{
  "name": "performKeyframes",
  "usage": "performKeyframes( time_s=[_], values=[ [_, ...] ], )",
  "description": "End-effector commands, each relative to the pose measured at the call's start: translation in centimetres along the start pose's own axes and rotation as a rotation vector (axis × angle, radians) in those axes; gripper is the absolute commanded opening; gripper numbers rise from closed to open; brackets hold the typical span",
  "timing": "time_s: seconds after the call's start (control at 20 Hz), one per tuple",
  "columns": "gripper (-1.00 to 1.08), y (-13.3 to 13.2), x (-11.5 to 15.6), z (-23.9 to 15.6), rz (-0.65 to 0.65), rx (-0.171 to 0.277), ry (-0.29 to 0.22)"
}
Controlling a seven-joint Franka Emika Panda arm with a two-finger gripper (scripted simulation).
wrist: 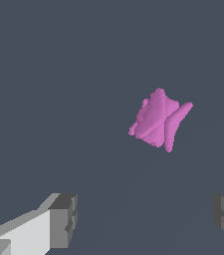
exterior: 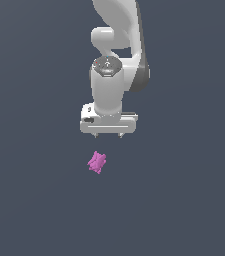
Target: Pick up the object and move it to a goal position.
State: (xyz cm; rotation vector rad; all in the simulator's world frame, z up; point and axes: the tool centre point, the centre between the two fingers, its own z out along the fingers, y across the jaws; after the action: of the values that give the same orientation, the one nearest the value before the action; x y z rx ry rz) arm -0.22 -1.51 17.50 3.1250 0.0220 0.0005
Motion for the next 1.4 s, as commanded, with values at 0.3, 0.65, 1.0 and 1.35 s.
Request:
performKeyframes(
  time_s=[0.3, 0.65, 1.0, 1.35],
  values=[
    [1.0, -2.1, 0.4, -1.3, -0.03, 0.013, 0.024],
    [1.0, -2.8, 0.5, -1.8, -0.043, 0.017, 0.033],
    [1.0, -1.6, 1.6, -0.5, 0.04, 0.021, 0.026],
    [1.0, 1.3, 3.7, 2.8, 0.219, 0.024, 0.012]
  ],
)
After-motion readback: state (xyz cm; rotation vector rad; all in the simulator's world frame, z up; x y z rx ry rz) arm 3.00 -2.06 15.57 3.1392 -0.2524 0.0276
